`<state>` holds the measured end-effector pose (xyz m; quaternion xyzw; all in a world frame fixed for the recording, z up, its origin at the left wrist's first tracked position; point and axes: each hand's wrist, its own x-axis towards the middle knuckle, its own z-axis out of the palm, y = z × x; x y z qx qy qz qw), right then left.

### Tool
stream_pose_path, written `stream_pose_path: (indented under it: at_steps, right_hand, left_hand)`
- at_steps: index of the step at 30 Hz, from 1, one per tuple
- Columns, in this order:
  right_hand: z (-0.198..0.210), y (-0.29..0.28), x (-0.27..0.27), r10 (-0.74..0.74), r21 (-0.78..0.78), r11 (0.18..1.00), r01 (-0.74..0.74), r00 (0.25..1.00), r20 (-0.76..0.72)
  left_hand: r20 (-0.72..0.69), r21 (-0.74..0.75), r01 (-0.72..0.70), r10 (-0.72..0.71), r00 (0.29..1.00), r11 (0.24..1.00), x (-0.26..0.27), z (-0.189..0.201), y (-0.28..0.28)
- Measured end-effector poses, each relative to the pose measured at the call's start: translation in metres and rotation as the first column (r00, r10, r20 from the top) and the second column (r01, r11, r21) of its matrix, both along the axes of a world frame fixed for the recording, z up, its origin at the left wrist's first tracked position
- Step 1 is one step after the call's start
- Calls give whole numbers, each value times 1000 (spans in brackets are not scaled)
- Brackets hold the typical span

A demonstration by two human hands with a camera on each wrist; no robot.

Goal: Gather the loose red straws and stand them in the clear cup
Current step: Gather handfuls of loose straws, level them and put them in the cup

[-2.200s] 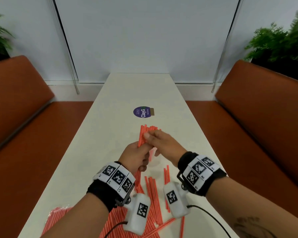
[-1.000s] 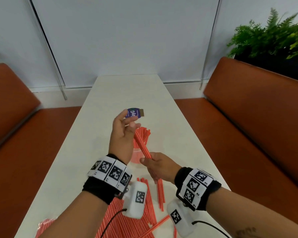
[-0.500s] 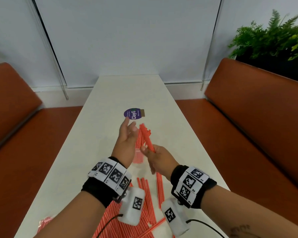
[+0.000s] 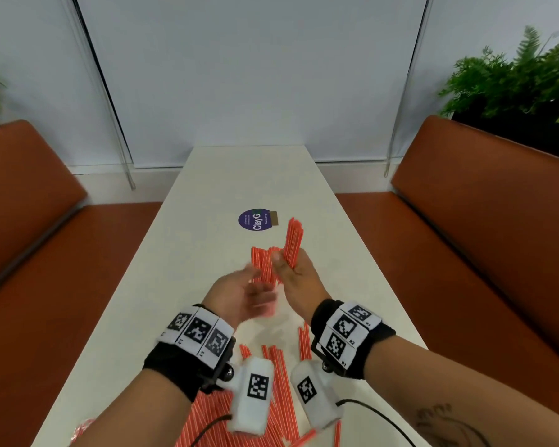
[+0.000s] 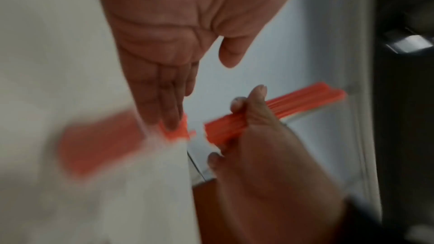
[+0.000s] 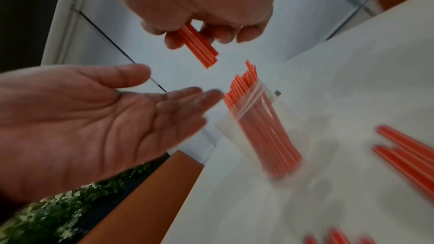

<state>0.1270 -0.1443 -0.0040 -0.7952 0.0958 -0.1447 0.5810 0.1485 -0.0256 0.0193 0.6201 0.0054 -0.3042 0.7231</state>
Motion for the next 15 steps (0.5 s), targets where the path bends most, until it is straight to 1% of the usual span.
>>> stream_pose_path:
  at_steps: [1, 2, 3, 4, 6, 8, 10, 12, 15]
  right_hand:
    - [5, -3, 7, 3, 8, 1000, -3, 1000, 11]
    - [12, -5, 14, 7, 4, 1000, -7, 1000, 15]
    - [16, -6, 21, 3, -24, 1000, -3, 1000, 5]
    - [18, -7, 28, 2, -55, 998, -3, 1000, -21]
    - [14, -4, 41, 14, -84, 996, -20, 997, -72]
    - [7, 1, 48, 50, -130, 989, -69, 989, -142]
    - [1, 4, 52, 97, -233, 962, -145, 974, -206]
    - [-2, 5, 54, 109, -358, 913, -199, 961, -256]
    - [3, 6, 54, 112, -453, 857, -245, 947, -301]
  left_hand:
    - [129, 138, -27, 10, 992, 990, 8, 4, 2]
    - [257, 248, -84, 18, 966, 965, 18, 6, 4]
    - [368, 317, -151, 25, 929, 936, 27, 6, 5]
    - [446, 349, -207, 32, 895, 914, 36, 5, 6]
    - [526, 358, -262, 38, 849, 896, 49, 1, 6]
    - [575, 327, -265, 32, 817, 907, 54, -4, 2]
    - [600, 249, -224, 31, 799, 942, 55, -9, -2]
    - [617, 187, -153, 5, 787, 970, 54, -13, -6]
    - [645, 202, -113, -46, 763, 973, 53, -17, -9]
